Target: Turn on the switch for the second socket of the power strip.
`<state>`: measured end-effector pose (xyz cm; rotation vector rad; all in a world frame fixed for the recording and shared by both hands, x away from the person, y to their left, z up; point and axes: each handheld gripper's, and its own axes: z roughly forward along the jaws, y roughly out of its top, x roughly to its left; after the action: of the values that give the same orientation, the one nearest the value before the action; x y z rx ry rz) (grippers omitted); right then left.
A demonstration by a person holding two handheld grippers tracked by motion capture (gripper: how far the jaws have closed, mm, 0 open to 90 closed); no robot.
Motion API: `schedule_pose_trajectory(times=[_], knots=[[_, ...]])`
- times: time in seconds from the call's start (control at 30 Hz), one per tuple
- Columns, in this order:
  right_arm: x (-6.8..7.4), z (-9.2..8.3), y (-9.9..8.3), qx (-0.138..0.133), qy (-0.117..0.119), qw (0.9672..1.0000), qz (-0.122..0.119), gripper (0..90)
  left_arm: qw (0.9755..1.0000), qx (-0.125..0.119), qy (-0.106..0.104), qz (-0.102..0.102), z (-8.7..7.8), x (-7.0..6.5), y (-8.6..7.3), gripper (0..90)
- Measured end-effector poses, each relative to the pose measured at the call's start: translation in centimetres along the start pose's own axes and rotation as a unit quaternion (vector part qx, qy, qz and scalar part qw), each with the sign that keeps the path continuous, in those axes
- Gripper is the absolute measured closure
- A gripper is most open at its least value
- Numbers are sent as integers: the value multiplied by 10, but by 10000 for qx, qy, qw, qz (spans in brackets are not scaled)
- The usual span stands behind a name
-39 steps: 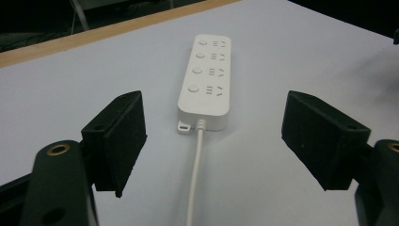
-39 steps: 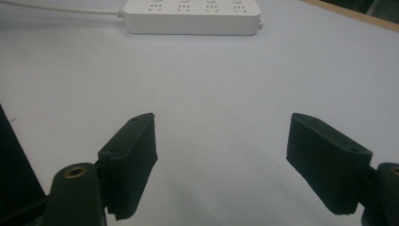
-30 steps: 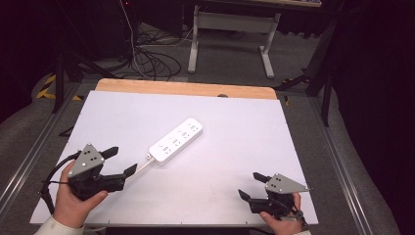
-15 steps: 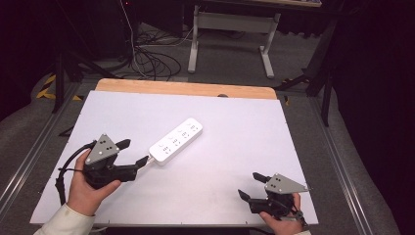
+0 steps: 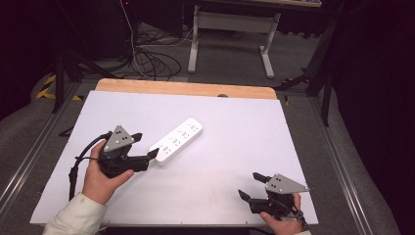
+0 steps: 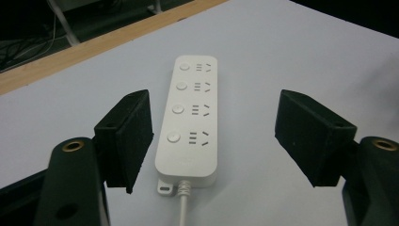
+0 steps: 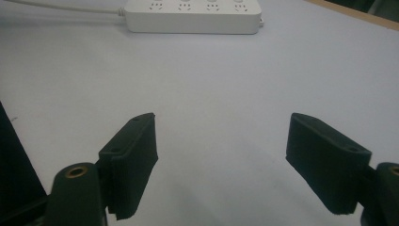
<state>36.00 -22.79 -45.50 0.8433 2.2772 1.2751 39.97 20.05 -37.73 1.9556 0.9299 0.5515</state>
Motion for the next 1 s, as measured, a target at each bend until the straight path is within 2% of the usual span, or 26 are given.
schedule_pose_trajectory(times=[0.37,0.73,1.0], knots=[[-1,0,0,4,34,10000,0,256,9999,119,-21,-1,22,2,7,320],[-1,0,-1,20,57,10000,-20,260,9996,276,109,-14,48,4,14,344],[-3,1,-2,35,86,10000,-7,264,9989,340,195,-252,67,13,14,370]])
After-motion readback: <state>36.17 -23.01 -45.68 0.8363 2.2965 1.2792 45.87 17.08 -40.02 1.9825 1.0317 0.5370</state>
